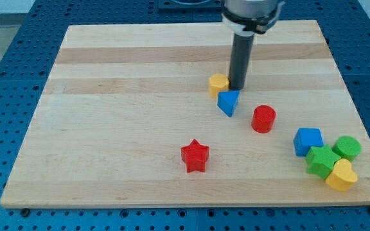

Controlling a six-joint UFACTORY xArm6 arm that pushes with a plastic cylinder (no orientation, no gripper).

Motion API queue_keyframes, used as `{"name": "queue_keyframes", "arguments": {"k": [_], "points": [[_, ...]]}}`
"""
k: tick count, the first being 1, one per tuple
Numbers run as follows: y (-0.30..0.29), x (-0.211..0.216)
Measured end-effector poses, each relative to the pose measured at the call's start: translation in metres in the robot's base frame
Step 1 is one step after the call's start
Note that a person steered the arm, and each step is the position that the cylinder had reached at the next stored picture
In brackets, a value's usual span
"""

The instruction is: Move the red circle diagonally bottom right to the blue triangle

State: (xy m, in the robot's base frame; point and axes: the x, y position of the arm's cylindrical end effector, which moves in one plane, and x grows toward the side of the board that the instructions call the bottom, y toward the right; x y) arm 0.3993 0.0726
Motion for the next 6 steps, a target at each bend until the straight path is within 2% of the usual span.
{"name": "queue_keyframes", "arguments": {"k": [3, 4, 6], "points": [[-0.036, 0.065], [-0.031, 0.029], [0.05, 0.047]]}}
